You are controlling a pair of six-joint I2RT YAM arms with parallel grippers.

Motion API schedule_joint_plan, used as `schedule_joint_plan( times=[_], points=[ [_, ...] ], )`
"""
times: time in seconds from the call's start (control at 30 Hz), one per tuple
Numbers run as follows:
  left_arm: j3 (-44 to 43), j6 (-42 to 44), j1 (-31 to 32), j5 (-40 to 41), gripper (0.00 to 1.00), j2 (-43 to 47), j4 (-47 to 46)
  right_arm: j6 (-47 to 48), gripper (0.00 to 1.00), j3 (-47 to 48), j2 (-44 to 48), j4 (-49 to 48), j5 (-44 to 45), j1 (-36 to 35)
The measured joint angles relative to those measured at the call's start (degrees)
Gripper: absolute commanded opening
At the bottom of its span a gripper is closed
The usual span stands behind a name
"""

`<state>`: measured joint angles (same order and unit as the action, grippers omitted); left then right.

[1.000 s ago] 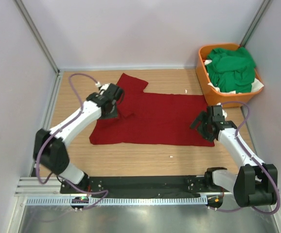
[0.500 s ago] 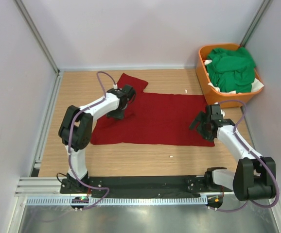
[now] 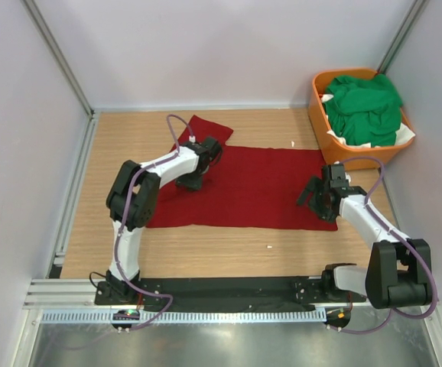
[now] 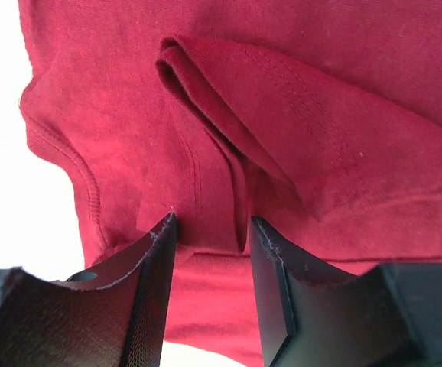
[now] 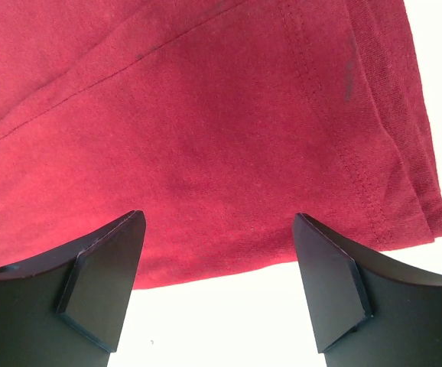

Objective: Fold and stack the t-shirts
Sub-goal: Fold the tshirt

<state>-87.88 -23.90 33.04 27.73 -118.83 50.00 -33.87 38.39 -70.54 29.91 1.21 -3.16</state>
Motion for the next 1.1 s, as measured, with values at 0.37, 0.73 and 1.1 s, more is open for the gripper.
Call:
schedule_joint_plan(
  times=[0.37,0.73,1.1],
  points=[
    [-4.92,0.44,0.00,1.51,0.16,-1.55,0.63,0.81,0.84,-0.07,0.00,-0.39,-0.09,0.00],
    [-6.71,2.16,-0.07,2.91,0.00,-2.71,1.79,1.03,0.85,-0.09,-0.96,-1.07,-0.09,0.00],
    [-12.15,6.56,-7.89,3.32,0.00,-2.71,4.68,1.25,0.84,-0.15,-1.49,-1.53,-0.55,0.00]
  ],
)
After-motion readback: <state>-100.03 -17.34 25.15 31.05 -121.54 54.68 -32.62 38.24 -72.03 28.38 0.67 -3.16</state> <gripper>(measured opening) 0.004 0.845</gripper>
